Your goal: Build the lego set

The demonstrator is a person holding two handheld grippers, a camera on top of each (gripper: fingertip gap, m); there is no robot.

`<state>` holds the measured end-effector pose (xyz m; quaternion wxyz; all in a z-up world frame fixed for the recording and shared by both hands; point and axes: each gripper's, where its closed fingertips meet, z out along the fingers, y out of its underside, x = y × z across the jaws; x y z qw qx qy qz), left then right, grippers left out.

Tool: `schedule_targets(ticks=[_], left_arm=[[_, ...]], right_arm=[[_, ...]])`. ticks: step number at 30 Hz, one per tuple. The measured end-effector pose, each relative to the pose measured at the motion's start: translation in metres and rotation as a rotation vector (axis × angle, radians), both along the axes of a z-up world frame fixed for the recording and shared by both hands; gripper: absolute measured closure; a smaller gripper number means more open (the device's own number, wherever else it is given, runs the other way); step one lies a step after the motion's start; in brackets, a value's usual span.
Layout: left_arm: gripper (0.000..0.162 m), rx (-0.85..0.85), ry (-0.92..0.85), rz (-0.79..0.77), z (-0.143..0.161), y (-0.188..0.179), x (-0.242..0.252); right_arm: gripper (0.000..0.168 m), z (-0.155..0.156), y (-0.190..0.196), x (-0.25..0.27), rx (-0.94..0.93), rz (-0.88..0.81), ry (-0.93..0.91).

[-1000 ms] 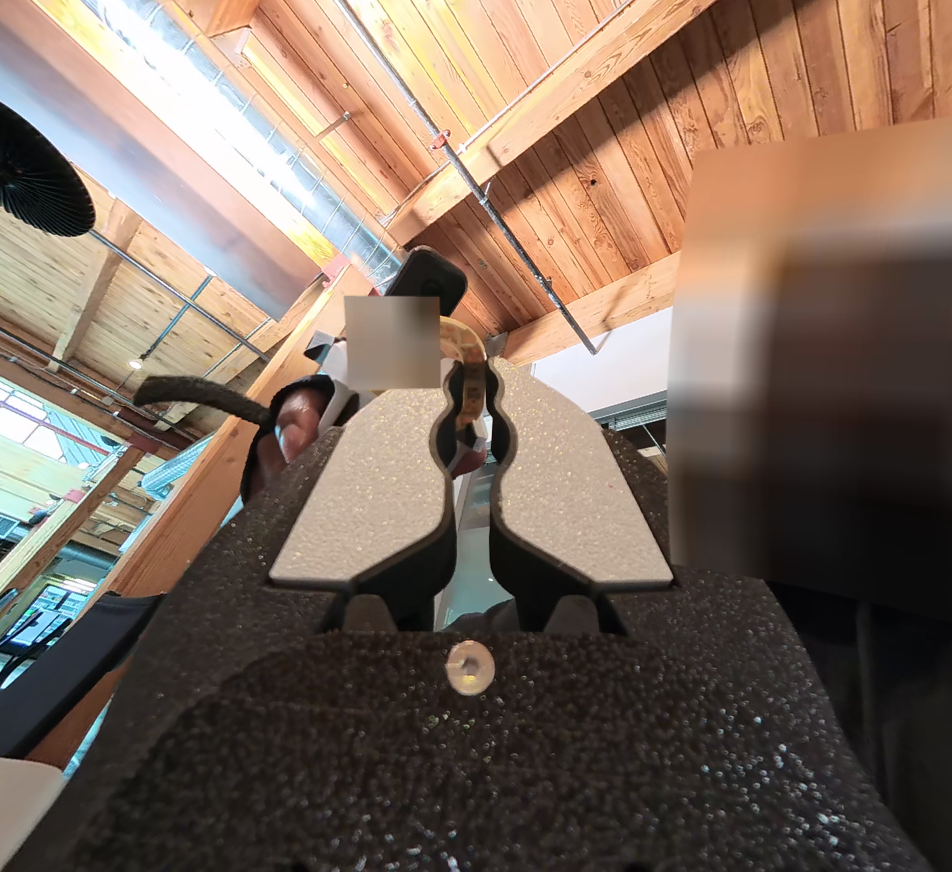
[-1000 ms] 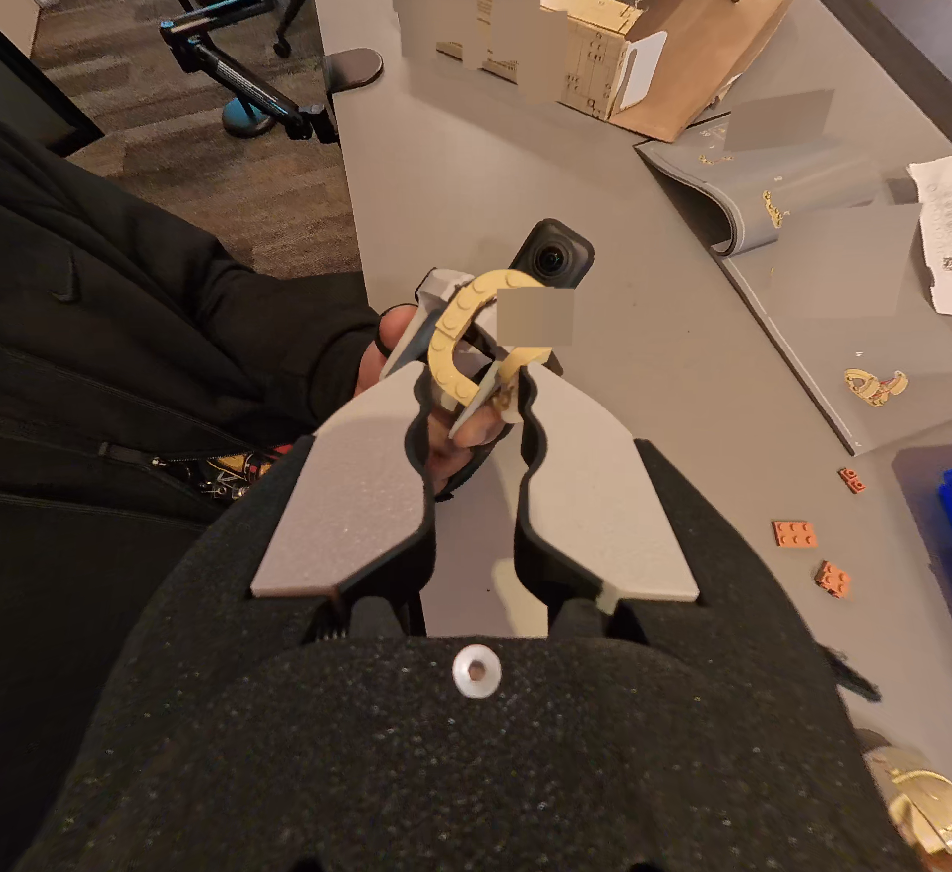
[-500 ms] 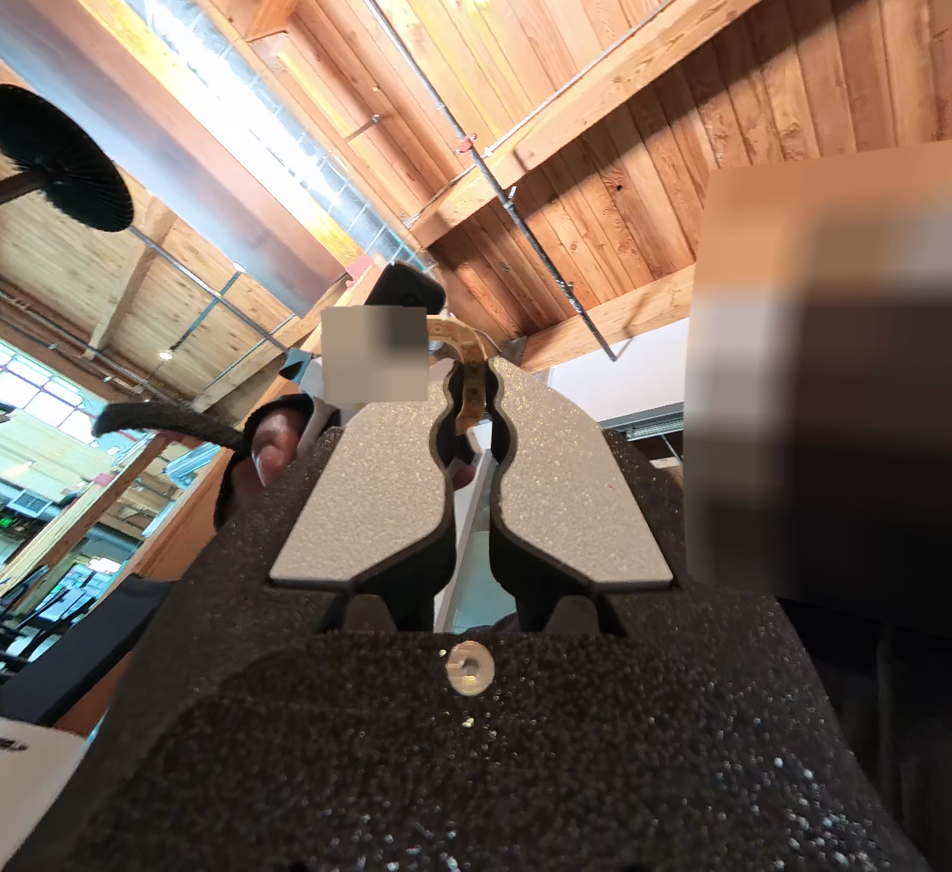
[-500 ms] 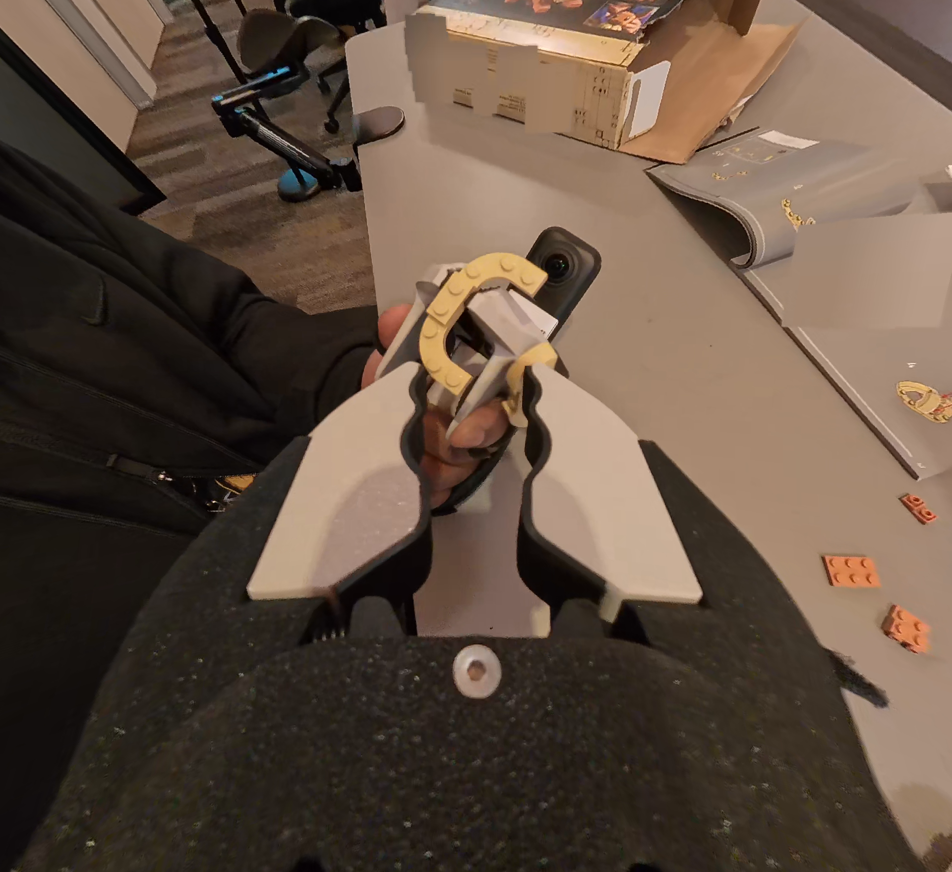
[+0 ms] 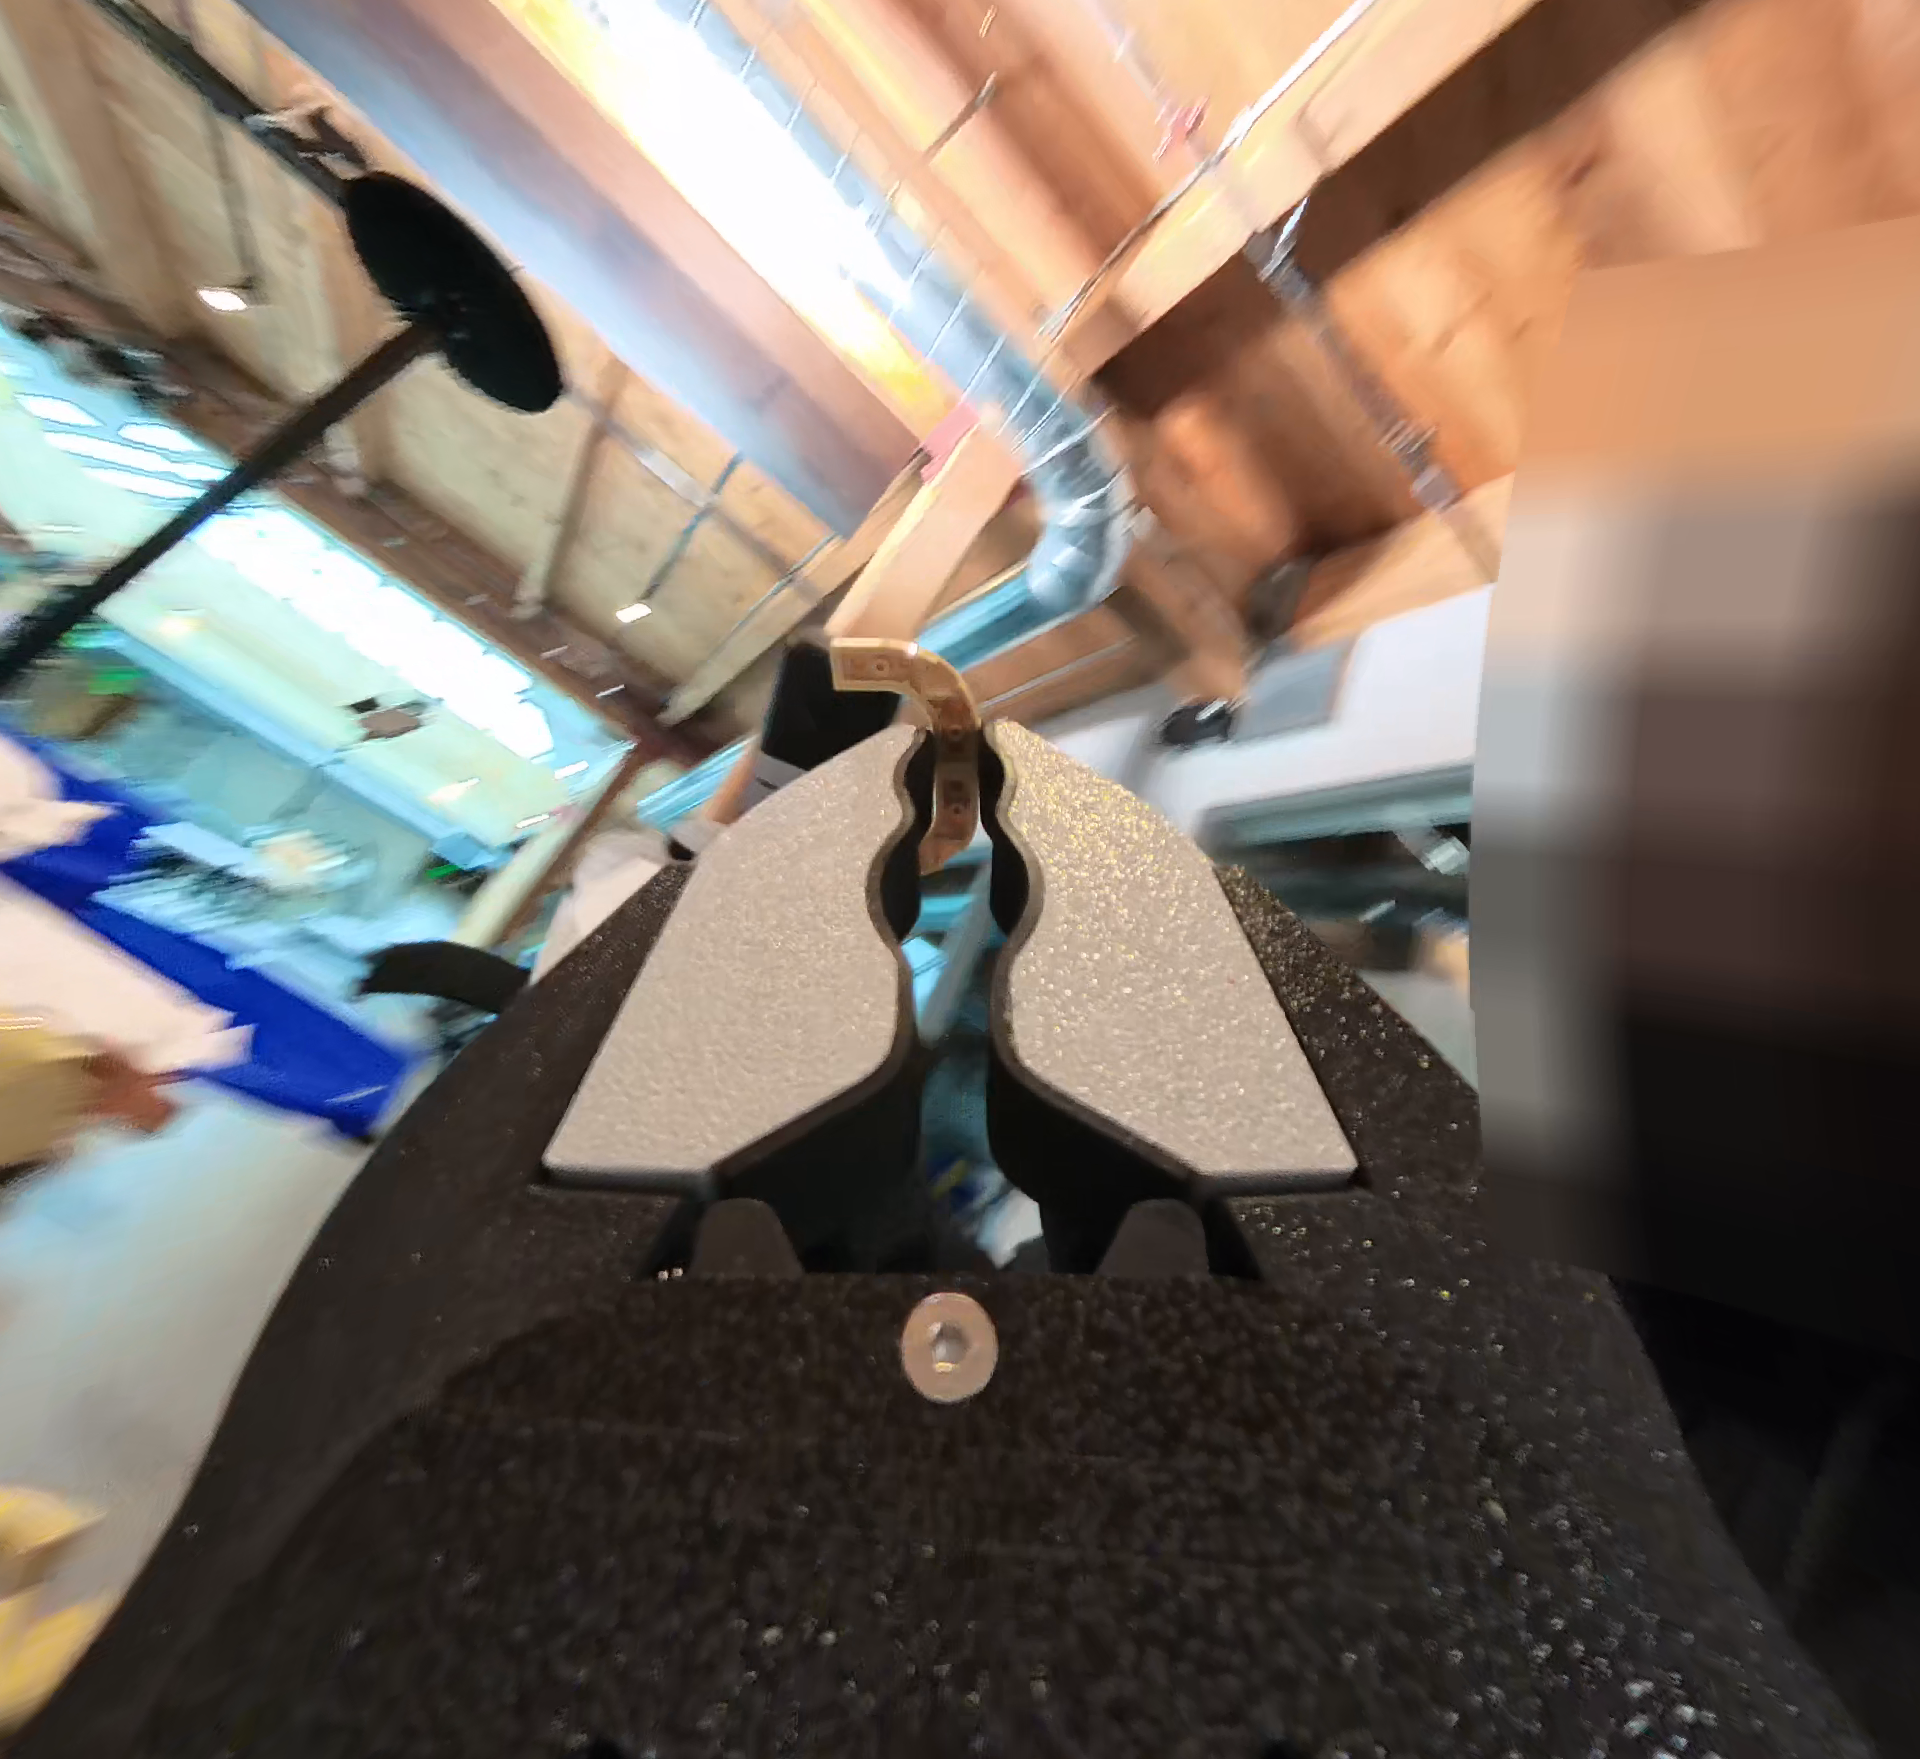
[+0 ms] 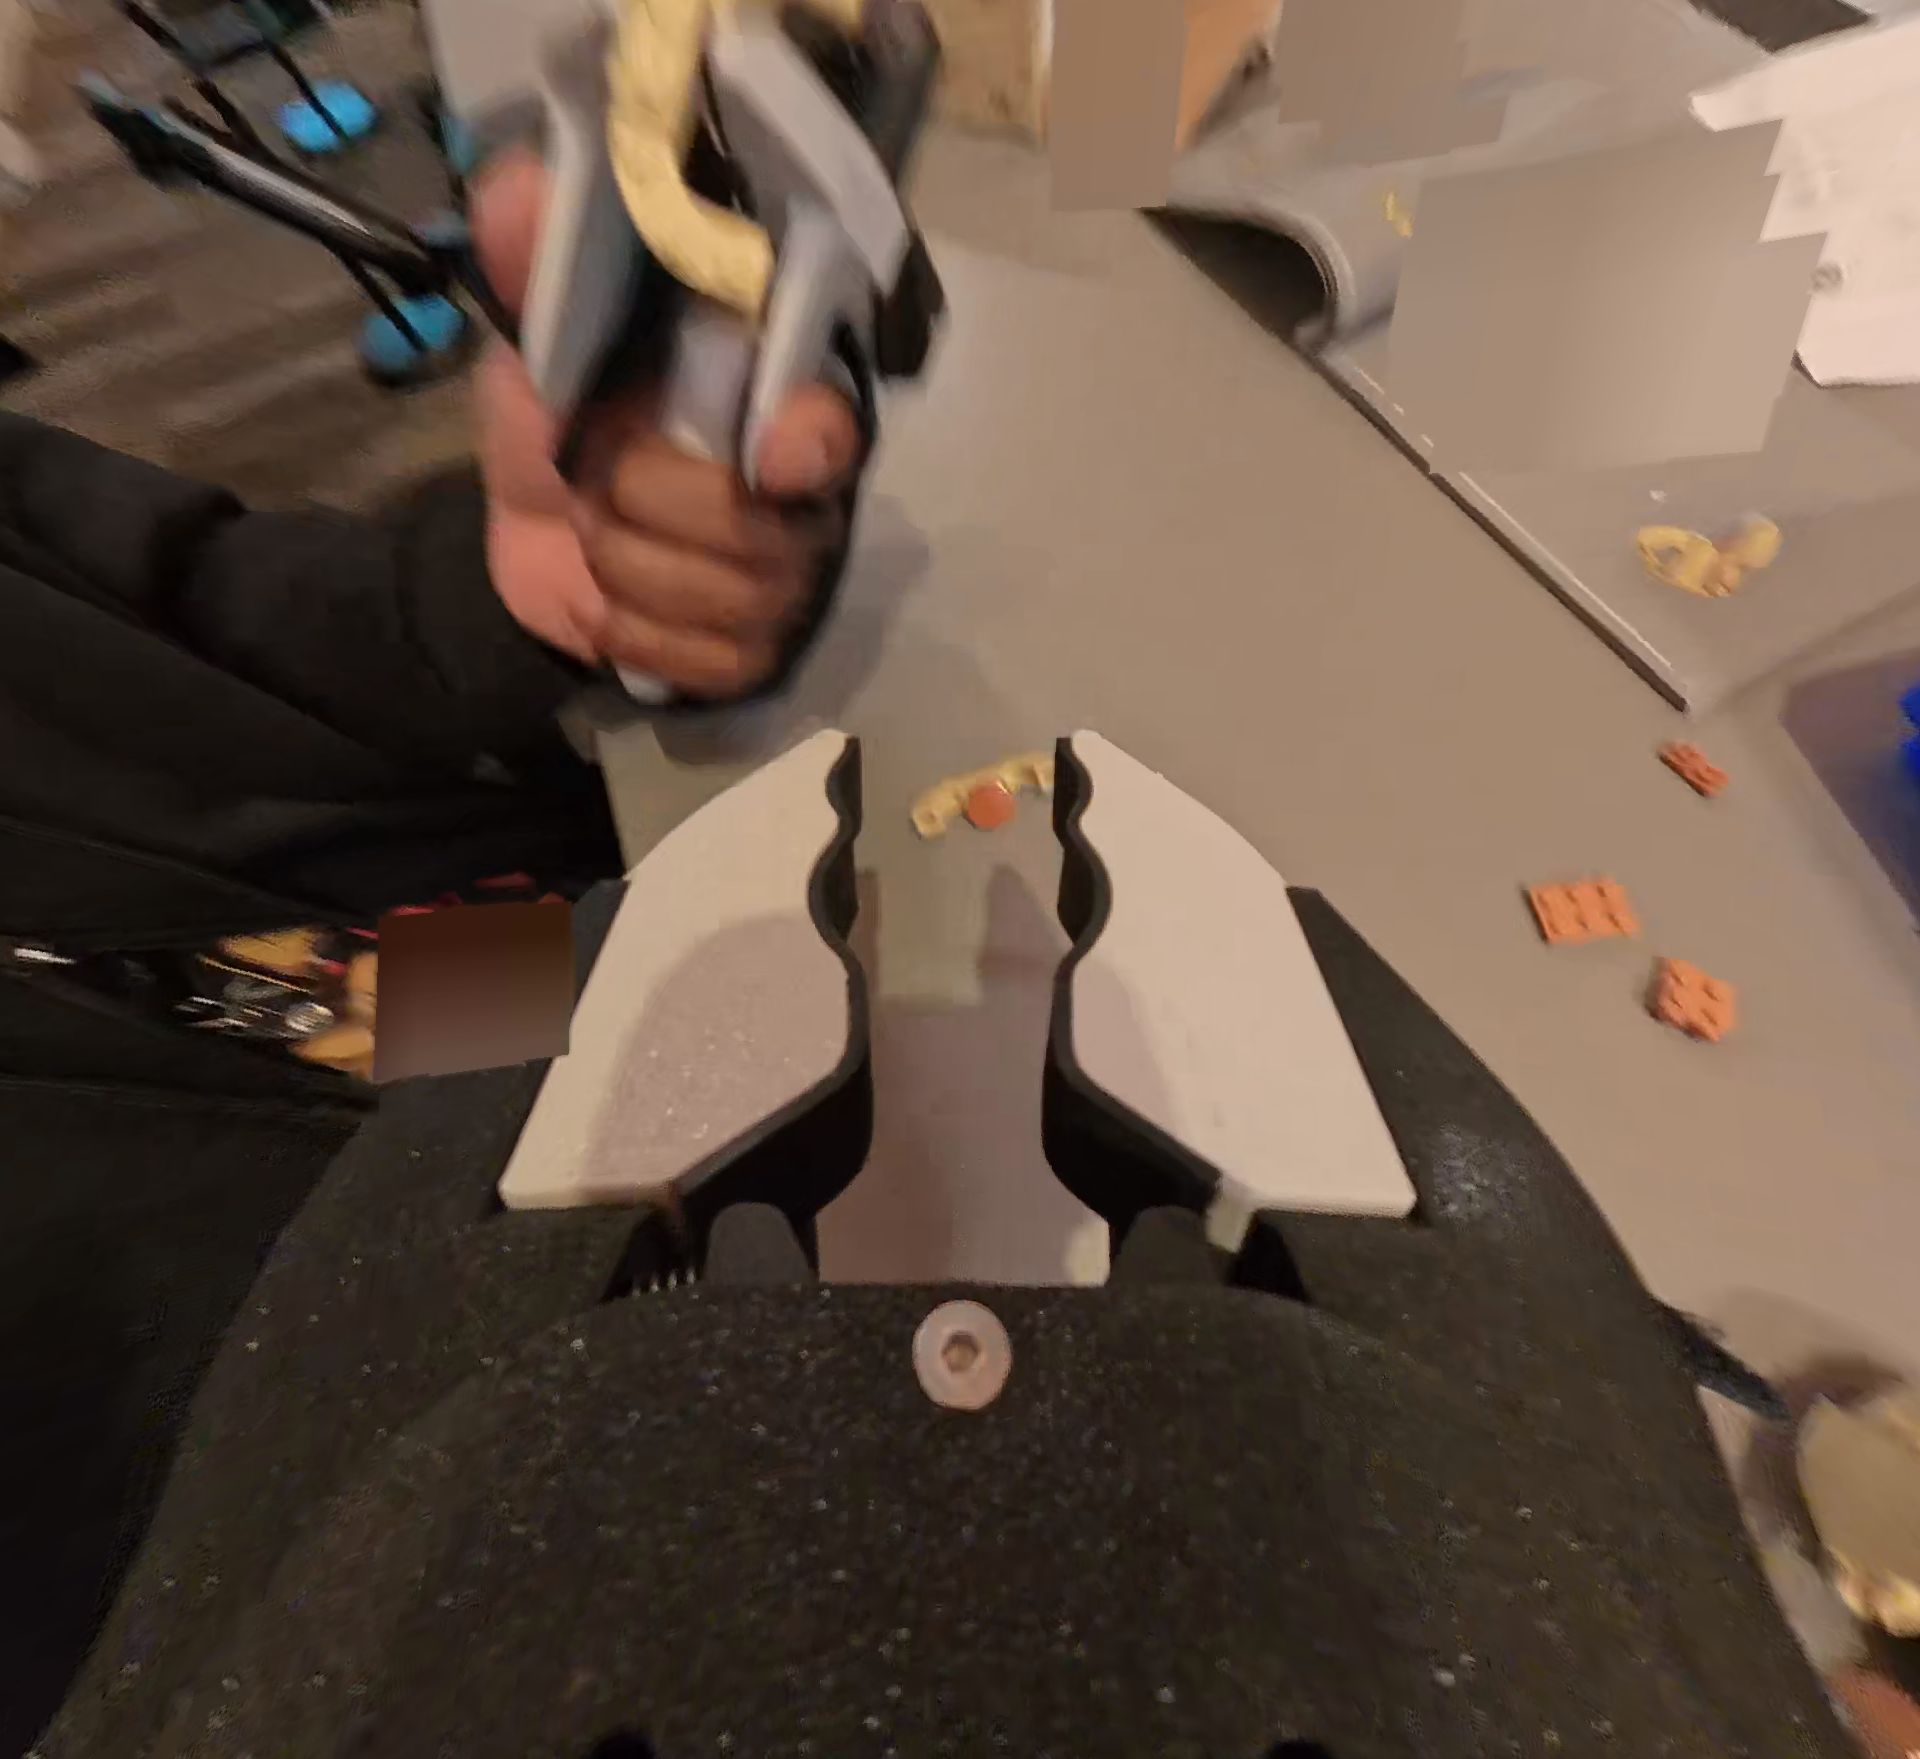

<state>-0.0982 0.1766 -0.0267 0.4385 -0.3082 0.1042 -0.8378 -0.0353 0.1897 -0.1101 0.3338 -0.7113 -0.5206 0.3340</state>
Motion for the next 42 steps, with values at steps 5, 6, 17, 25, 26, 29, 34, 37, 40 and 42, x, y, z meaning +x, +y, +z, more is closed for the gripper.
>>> schedule_targets(ticks=[5, 6, 17, 25, 26, 29, 34, 37, 40, 42], left_arm=[[0.155, 0.080, 0.238, 0.179, -0.006, 0.010, -0.022], [0.155, 0.087, 0.264, 0.203, -0.009, 0.012, -0.025], [0.155, 0.051, 0.325, 0.183, -0.025, 0.015, -0.011], [0.155, 0.023, 0.295, 0.173, -0.025, 0.018, -0.015], [0.155, 0.022, 0.291, 0.169, -0.025, 0.018, -0.015], [0.155, 0.019, 0.288, 0.174, -0.025, 0.019, -0.016], [0.155, 0.009, 0.293, 0.190, -0.026, 0.021, -0.018], [0.154, -0.014, 0.286, 0.219, -0.028, 0.025, -0.024], [0.155, -0.069, 0.230, 0.223, -0.029, 0.031, -0.035], [0.155, -0.102, 0.172, 0.199, -0.029, 0.033, -0.041]], right_arm=[[0.133, -0.049, -0.010, -0.006, 0.016, 0.019, -0.209], [0.133, -0.061, -0.013, -0.010, 0.009, 0.024, -0.256], [0.153, -0.113, -0.014, -0.032, 0.048, -0.130, -0.449], [0.168, -0.100, -0.006, -0.035, -0.012, -0.144, -0.232], [0.168, -0.098, -0.007, -0.034, -0.030, -0.145, -0.200], [0.168, -0.096, -0.008, -0.032, -0.043, -0.139, -0.157], [0.152, -0.104, -0.002, -0.036, 0.025, -0.147, -0.218], [0.150, -0.106, 0.003, -0.041, 0.051, -0.152, -0.229], [0.150, -0.105, 0.009, -0.042, 0.037, -0.169, -0.193], [0.150, -0.100, 0.011, -0.043, 0.025, -0.169, -0.152]])
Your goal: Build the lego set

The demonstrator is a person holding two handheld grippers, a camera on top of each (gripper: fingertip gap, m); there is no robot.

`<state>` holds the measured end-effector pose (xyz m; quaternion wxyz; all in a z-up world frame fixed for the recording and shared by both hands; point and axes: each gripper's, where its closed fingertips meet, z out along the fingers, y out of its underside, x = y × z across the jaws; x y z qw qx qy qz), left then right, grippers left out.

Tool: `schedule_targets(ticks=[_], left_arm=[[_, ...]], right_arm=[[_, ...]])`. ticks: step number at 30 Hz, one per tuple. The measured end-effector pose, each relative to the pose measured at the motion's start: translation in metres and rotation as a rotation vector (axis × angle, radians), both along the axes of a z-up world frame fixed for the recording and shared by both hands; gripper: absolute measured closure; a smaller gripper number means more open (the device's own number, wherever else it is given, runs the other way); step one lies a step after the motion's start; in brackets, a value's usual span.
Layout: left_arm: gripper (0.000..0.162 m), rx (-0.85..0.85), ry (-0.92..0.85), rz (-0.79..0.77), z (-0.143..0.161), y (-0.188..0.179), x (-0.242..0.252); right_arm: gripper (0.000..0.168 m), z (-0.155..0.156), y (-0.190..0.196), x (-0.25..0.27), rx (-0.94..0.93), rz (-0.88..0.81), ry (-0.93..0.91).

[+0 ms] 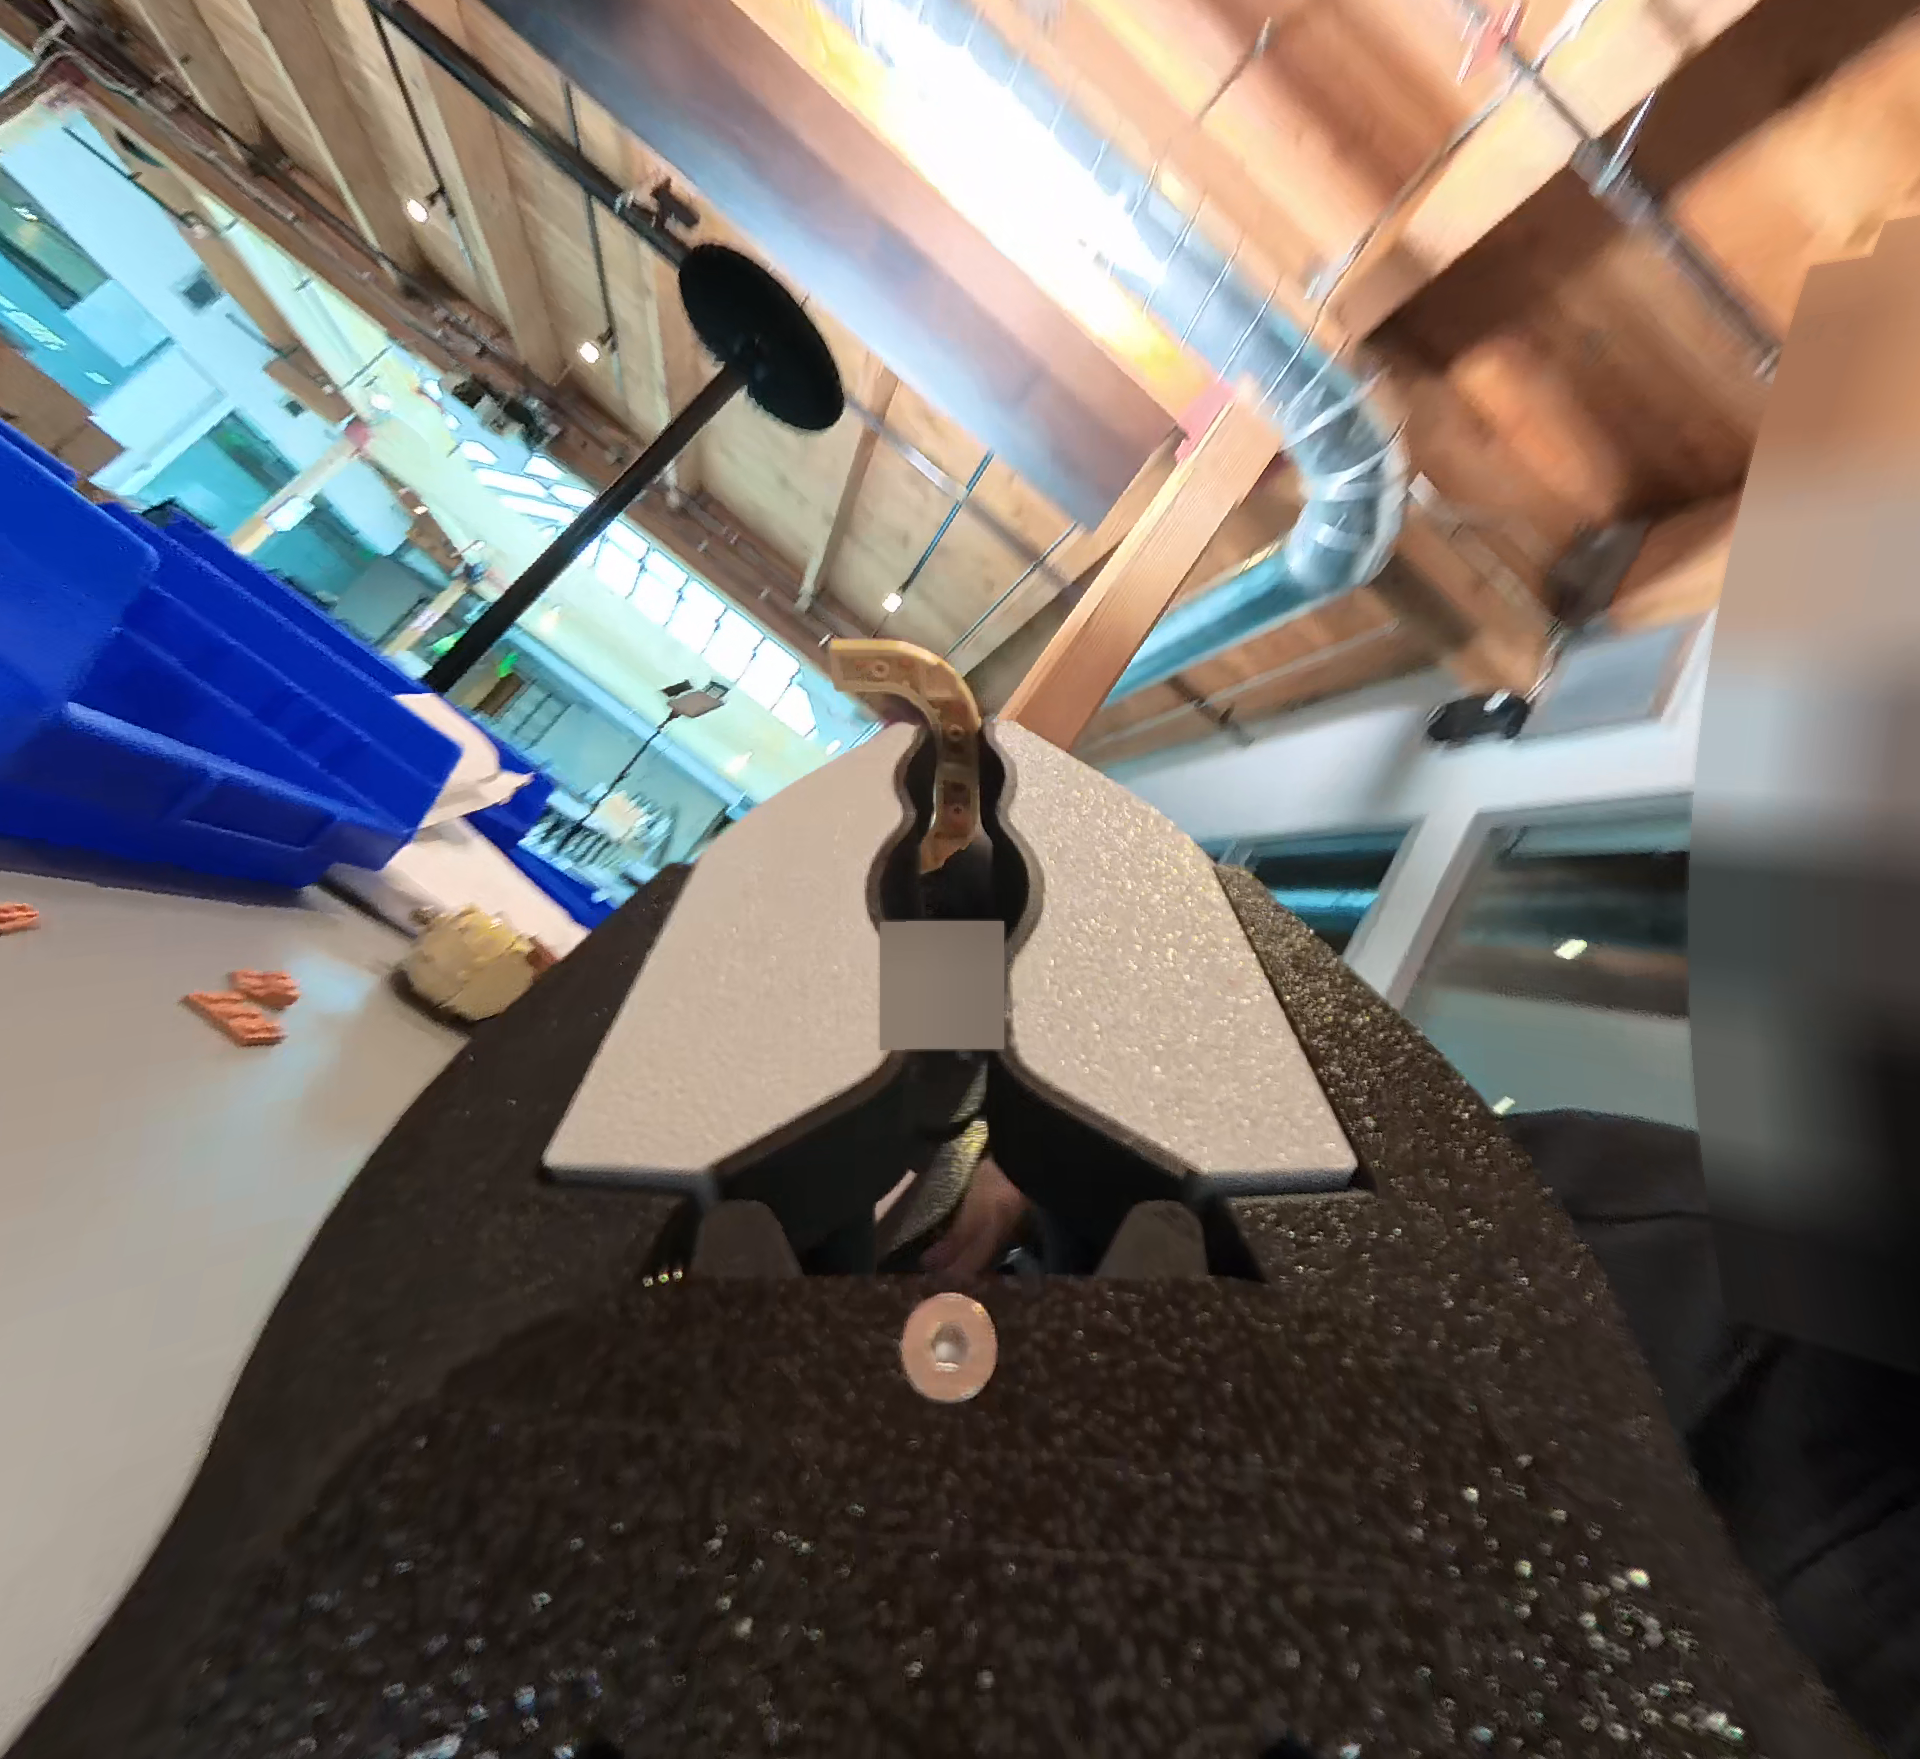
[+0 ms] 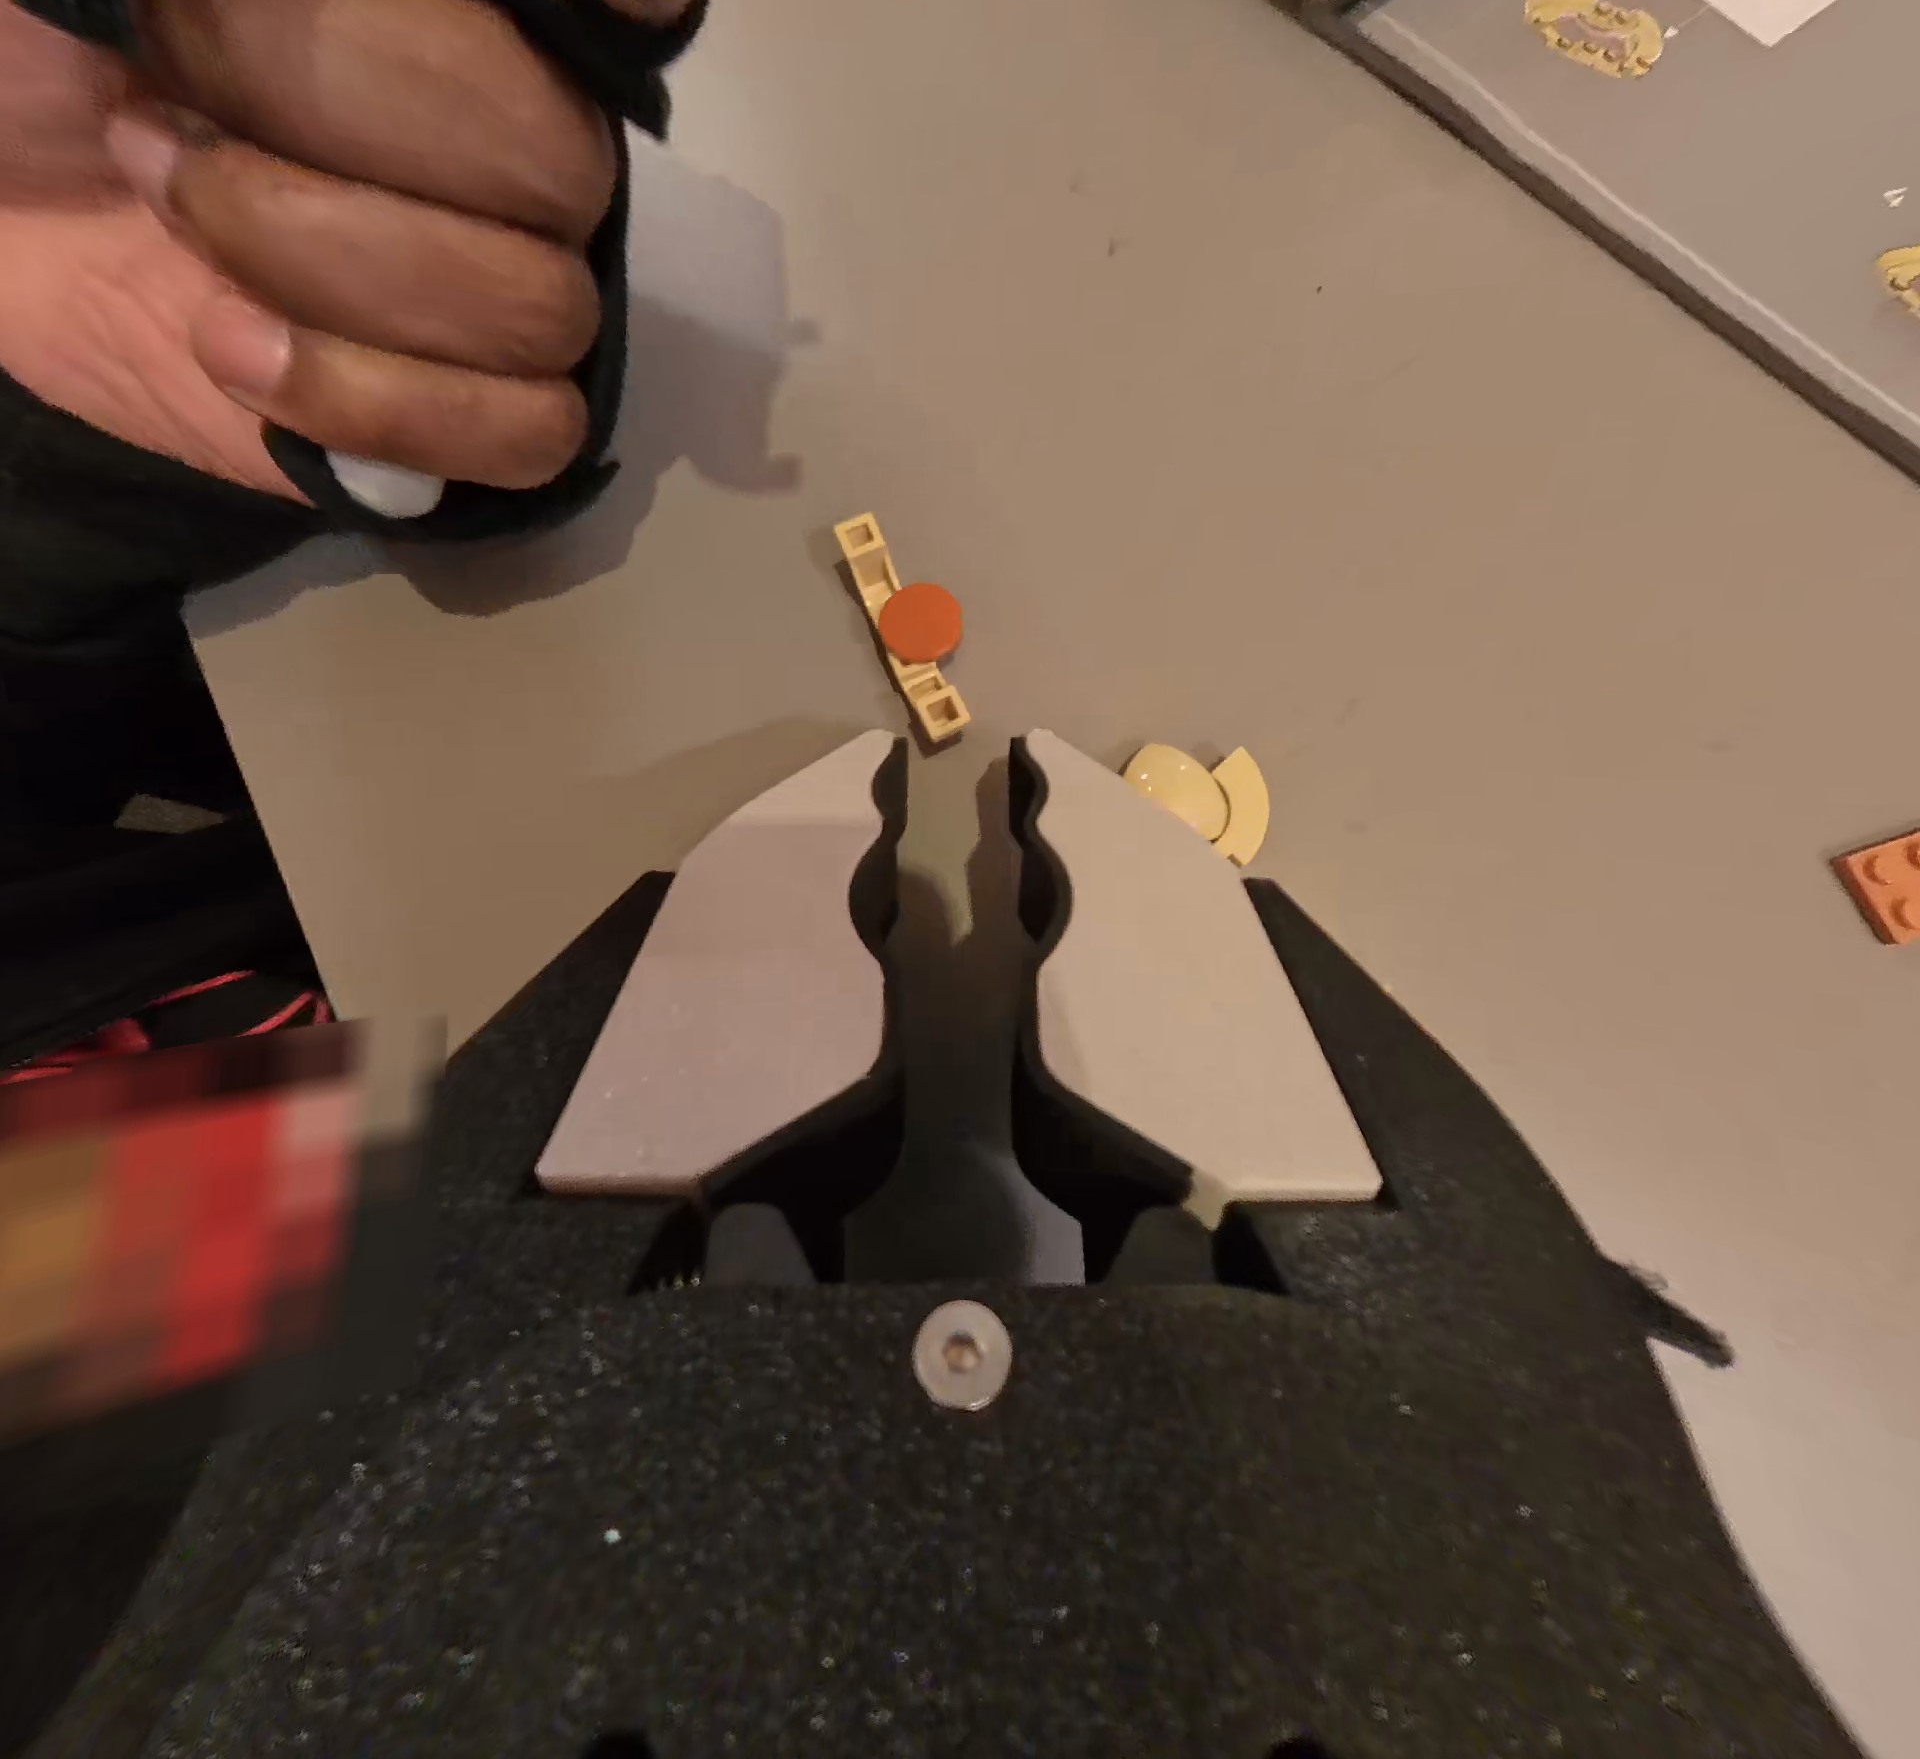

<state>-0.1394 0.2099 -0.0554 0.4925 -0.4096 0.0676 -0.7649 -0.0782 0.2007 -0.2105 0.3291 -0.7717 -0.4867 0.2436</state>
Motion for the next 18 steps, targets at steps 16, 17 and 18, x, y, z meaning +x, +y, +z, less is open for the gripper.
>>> schedule_targets(ticks=[16, 17, 18], left_arm=[[0.154, -0.080, -0.187, -0.092, 0.002, 0.008, -0.011], [0.154, -0.085, -0.195, -0.093, 0.003, 0.009, -0.011], [0.154, -0.088, -0.201, -0.096, 0.003, 0.010, -0.012]], right_arm=[[0.147, 0.017, -0.008, -0.004, -0.184, 0.126, 0.217], [0.147, 0.018, -0.009, -0.004, -0.199, 0.131, 0.235], [0.147, 0.020, -0.009, -0.003, -0.215, 0.136, 0.254]])
